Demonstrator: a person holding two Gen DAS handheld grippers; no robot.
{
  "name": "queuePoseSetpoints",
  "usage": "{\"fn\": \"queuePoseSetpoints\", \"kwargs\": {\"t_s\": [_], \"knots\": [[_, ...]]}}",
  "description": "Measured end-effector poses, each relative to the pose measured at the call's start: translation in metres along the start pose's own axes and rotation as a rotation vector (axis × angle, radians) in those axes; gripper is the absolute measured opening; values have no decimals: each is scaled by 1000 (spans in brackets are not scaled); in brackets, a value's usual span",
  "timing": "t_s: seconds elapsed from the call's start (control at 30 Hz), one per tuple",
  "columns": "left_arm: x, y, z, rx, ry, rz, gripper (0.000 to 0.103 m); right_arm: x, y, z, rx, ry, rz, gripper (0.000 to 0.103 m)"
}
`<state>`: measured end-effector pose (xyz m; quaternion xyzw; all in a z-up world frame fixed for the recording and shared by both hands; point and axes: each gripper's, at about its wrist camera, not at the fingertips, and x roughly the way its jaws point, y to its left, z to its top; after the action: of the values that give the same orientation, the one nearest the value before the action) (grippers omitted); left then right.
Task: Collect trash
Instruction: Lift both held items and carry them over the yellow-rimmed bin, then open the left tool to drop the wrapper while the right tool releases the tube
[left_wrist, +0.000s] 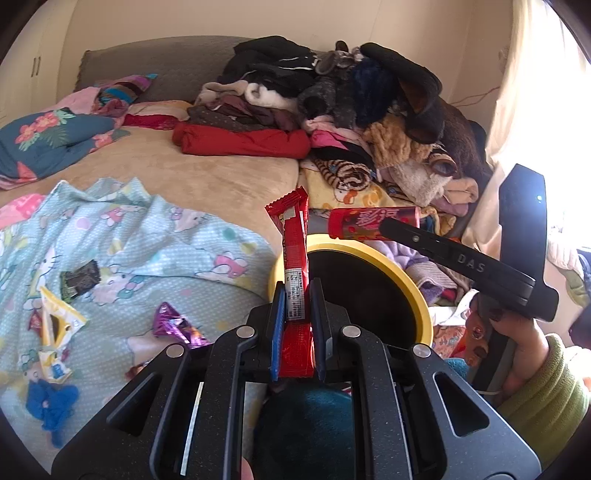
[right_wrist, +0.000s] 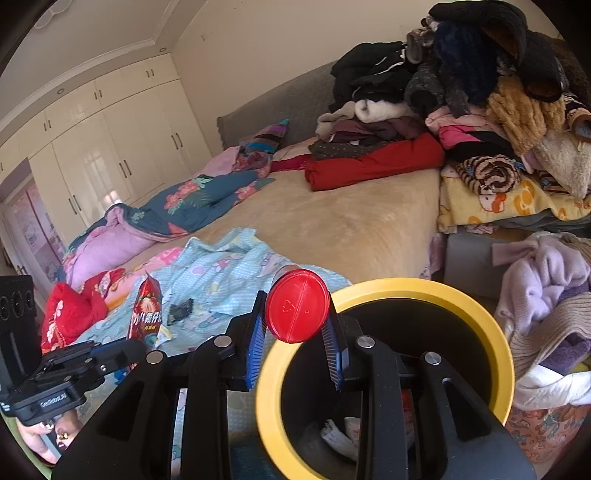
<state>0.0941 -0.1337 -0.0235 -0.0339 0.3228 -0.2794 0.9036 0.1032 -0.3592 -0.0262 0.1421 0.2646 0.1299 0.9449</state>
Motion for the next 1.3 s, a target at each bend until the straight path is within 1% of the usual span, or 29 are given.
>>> {"fn": "queuePoseSetpoints", "kwargs": {"t_s": [0.2, 0.7, 1.1, 1.3], "knots": [[10, -17, -1, 28, 11, -27, 8, -4, -14, 0, 24, -7, -24, 27], [37, -43, -6, 66, 52, -78, 8, -6, -50, -6, 87, 5, -91, 27], [75, -62, -11, 95, 120, -104, 8, -2, -85, -19, 161, 45, -152, 27], [95, -69, -15, 110, 155, -99, 8, 2, -101, -26, 196, 72, -171, 27]]}}
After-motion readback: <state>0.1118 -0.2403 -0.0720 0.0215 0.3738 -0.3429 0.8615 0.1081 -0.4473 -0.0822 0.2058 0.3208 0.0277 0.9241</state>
